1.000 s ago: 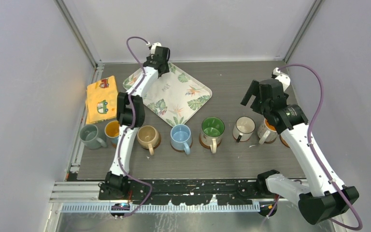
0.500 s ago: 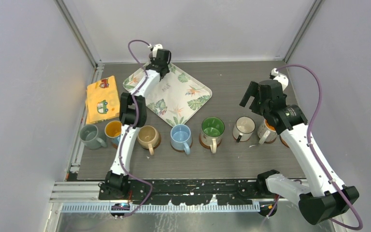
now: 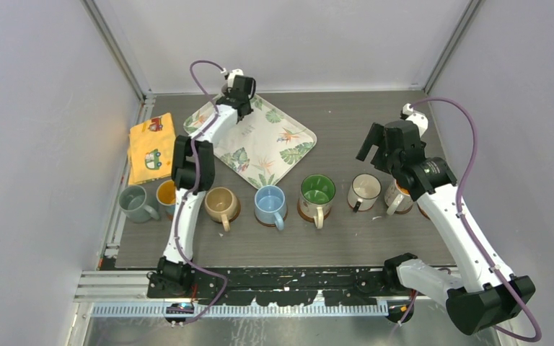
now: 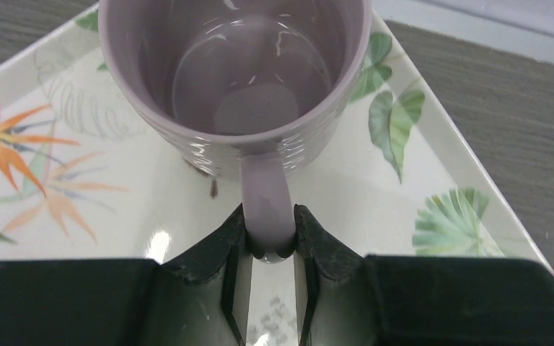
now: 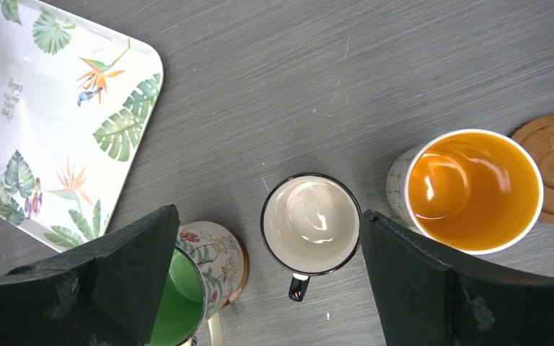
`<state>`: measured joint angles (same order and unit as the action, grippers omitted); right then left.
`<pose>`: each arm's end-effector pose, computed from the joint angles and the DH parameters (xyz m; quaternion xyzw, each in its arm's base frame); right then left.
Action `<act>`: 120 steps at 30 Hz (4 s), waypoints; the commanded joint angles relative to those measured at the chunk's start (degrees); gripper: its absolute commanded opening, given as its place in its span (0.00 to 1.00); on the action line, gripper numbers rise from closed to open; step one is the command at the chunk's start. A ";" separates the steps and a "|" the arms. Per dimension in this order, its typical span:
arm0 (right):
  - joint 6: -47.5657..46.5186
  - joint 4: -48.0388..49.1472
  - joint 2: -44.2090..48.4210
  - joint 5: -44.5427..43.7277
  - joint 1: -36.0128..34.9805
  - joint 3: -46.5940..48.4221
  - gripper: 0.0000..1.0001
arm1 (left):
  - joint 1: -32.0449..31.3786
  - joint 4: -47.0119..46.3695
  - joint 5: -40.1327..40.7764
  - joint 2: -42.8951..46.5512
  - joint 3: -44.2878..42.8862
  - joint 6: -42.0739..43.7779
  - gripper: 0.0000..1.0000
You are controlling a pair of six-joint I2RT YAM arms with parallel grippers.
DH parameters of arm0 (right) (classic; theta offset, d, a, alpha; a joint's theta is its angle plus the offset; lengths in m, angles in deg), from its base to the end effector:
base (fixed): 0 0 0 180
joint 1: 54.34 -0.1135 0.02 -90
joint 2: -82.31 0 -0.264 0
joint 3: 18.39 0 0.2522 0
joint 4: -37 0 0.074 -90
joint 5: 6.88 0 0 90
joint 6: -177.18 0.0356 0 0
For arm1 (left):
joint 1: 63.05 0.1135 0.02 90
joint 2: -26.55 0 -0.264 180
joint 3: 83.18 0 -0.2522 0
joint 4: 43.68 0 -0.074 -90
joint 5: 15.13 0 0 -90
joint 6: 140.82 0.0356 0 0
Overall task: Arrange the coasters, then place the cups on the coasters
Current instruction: Pick up the cup from the tray.
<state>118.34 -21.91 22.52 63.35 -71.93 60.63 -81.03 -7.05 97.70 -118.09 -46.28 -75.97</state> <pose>0.2019 0.0514 0.3561 0.1778 0.8768 0.0313 0.4456 0.5477 -0.1632 0.1935 -0.1415 0.8745 0.0081 0.4638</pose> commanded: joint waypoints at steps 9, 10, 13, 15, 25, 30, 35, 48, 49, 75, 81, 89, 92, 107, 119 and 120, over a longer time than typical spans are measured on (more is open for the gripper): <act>0.10 2.67 2.15 0.90 -0.35 -1.98 1.00 | -6.83 -1.75 0.06 20.08 20.77 -5.85 0.06; 0.18 2.65 2.33 1.09 -0.35 -2.24 1.00 | -7.28 -1.81 -0.04 20.96 22.04 -6.42 0.05; 0.37 2.76 2.94 1.39 -0.37 -2.79 1.00 | -8.68 -2.10 -0.01 23.30 25.64 -7.31 0.05; 0.49 2.78 3.09 1.46 -0.44 -2.94 1.00 | -9.63 -2.10 0.09 24.76 27.63 -8.04 0.05; 0.88 3.18 3.11 2.10 -0.75 -3.81 1.00 | -14.56 -2.80 -0.33 30.31 36.04 -12.28 0.05; 1.06 3.37 2.60 2.19 -1.00 -3.65 1.00 | -17.59 -2.92 -0.69 31.27 38.55 -14.74 0.05; 1.26 3.48 1.94 2.03 -1.54 -3.72 1.00 | -20.03 -3.04 -0.85 30.91 39.16 -16.29 0.06; 2.88 3.53 1.53 0.78 -3.00 -4.70 1.00 | -23.24 -2.17 -1.26 26.97 36.87 -17.13 0.22; 3.00 3.63 1.60 0.72 -3.04 -4.90 1.00 | -23.24 -1.81 -1.36 26.78 36.44 -17.13 0.23; 5.15 5.33 -5.01 -0.10 -5.98 -1.28 1.00 | -22.47 2.88 -2.76 38.91 38.93 -15.48 0.74; 5.66 7.20 -11.46 -0.88 -9.09 2.16 1.00 | -20.23 2.84 -3.80 50.68 47.50 -14.99 0.92; 4.44 11.34 -22.50 -0.85 -14.40 8.10 1.00 | -19.73 5.13 -5.25 65.36 56.44 -11.66 1.00; 3.38 12.59 -26.94 0.02 -15.54 11.14 1.00 | -19.73 5.90 -5.49 70.50 59.64 -9.93 1.00; -0.66 16.83 -47.33 5.62 -19.93 24.15 0.98 | -19.73 10.61 -4.89 84.19 66.29 -0.87 1.00; -5.00 19.85 -56.11 6.36 -21.32 27.17 0.76 | -19.75 9.47 -2.64 85.75 68.67 1.88 1.00; -5.57 20.32 -56.39 6.34 -21.47 27.13 0.75 | -19.73 9.33 -2.50 85.75 68.81 2.06 1.00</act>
<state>116.00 -5.30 -33.52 69.34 -92.89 86.40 -100.70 3.53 93.57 -34.12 22.13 -75.77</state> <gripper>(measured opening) 0.774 0.996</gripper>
